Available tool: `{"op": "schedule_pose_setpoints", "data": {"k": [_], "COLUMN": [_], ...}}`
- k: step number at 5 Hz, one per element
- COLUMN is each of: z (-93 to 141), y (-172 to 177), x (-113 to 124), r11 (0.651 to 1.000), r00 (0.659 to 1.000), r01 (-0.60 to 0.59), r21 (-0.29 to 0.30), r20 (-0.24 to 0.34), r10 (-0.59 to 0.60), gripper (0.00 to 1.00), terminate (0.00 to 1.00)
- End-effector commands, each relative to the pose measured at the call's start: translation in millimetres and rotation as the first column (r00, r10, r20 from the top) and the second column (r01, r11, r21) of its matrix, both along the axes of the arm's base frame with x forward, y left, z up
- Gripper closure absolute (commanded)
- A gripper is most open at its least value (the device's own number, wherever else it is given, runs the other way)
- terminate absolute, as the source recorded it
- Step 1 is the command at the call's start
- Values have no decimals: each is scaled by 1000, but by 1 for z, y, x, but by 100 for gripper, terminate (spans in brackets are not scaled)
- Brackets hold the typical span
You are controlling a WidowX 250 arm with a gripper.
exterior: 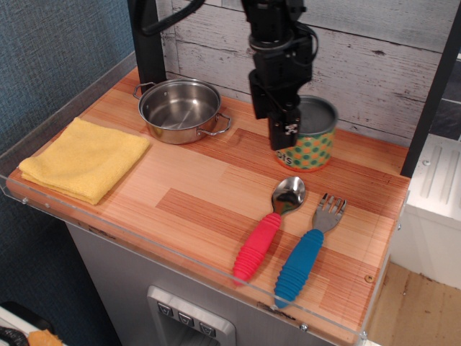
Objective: Slide the canned good back against the wall and behind the silverware.
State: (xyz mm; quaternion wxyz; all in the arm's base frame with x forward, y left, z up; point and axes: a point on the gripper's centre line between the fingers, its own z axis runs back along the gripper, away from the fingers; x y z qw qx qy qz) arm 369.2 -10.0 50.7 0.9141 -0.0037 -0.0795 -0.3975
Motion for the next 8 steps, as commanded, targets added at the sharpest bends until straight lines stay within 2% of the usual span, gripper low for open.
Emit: {"op": "schedule_pose_setpoints", "data": {"k": [1, 2, 3, 4, 5, 6, 7, 8], "z": [22, 39, 56, 69, 71, 70, 64, 62], "y": [0, 14, 33, 51, 71, 97, 113, 126], "x": [10, -2, -15, -31, -47, -65, -73, -82], "r11": [999, 999, 985, 950, 858, 715, 646, 595], "r00": [997, 993, 975, 944, 855, 713, 642, 587], "r01": [31, -41, -170, -310, -510, -689, -748, -788], "r21": [-27, -31, -26, -31, -56, -121, -150, -157], "r20": [74, 114, 139, 110, 70, 68, 81, 99], "r10": [-29, 44, 172, 312, 513, 698, 762, 804], "gripper": [0, 0, 0, 0, 0, 0, 0, 0], "terminate": [0, 0, 0, 0, 0, 0, 0, 0]}}
